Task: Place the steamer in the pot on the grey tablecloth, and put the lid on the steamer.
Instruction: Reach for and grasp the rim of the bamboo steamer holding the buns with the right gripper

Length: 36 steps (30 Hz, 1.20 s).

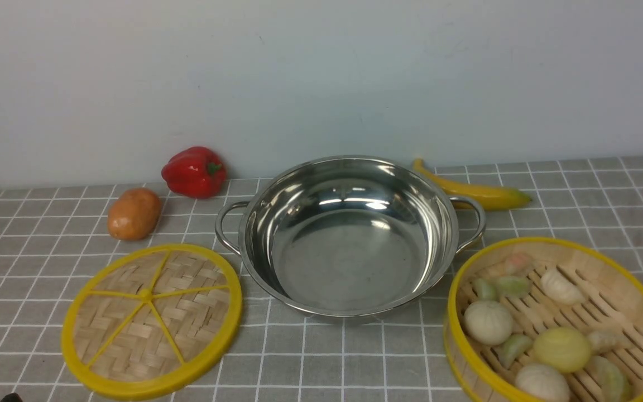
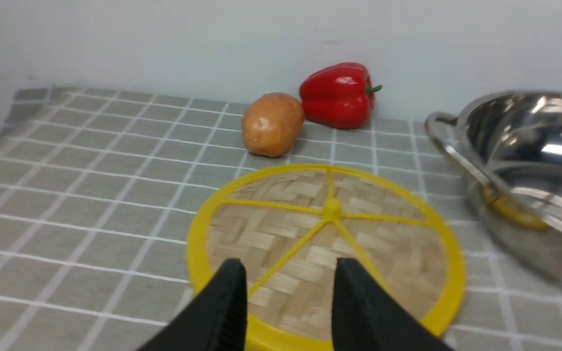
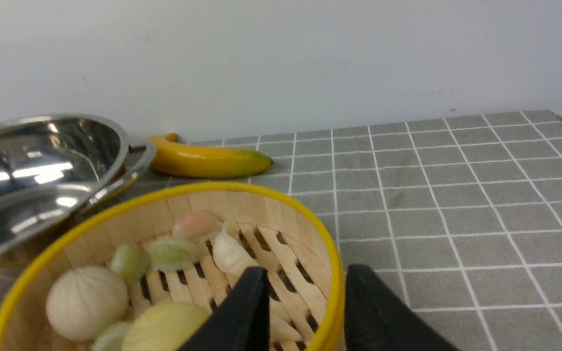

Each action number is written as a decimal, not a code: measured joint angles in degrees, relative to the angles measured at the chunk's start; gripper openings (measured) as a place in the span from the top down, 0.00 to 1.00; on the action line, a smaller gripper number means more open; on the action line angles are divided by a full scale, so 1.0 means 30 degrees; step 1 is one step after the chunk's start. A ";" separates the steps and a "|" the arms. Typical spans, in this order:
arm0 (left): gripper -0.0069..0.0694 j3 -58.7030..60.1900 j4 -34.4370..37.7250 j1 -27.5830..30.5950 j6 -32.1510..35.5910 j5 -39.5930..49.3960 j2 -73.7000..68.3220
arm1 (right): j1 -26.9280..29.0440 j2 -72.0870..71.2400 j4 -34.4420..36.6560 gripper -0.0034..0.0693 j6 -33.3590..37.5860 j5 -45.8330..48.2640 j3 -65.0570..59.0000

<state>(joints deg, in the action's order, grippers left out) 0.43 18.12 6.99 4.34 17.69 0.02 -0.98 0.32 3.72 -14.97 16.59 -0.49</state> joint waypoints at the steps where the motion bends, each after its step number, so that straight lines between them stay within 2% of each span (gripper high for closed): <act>1: 0.59 0.0000 0.1165 0.0000 -0.0311 -0.0038 0.0000 | 0.0000 0.0000 0.0785 0.62 -0.0330 -0.0498 0.0000; 5: 0.59 0.0000 0.5797 0.0000 -0.1445 -0.0192 0.0000 | 0.0000 0.0000 0.5035 0.62 -0.1813 -0.1777 0.0000; 9: 0.59 0.0000 0.8686 0.0000 -0.1445 -0.0618 0.0000 | 0.0000 -0.0005 0.7620 0.62 -0.2231 -0.2437 0.0000; 21: 0.59 0.0000 0.9722 0.0000 -0.1597 -0.1489 0.0000 | 0.0000 -0.0043 0.8172 0.62 -0.2421 -0.3308 0.0000; 26: 0.59 0.0000 0.9852 0.0000 -0.1618 -0.2850 0.0000 | 0.0000 -0.0043 0.8305 0.62 -0.2443 -0.3805 0.0000; 31: 0.59 -0.0168 1.1934 0.0000 -0.2270 -0.5269 0.0000 | 0.0000 -0.0043 0.9677 0.62 -0.3105 -0.7693 0.0611; 34: 0.59 -0.1310 1.2687 0.0000 -0.2312 -0.7076 0.0017 | 0.0000 -0.0065 0.9044 0.62 -0.2849 -1.1859 0.2048; 36: 0.59 -0.1885 1.2602 0.0000 -0.2284 -0.7913 0.0016 | 0.0000 -0.0064 0.8414 0.62 -0.2399 -1.3102 0.2531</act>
<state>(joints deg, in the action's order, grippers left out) -5.23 55.92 6.99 -2.52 -6.05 0.07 -0.98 0.13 28.96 -22.16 -22.71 7.10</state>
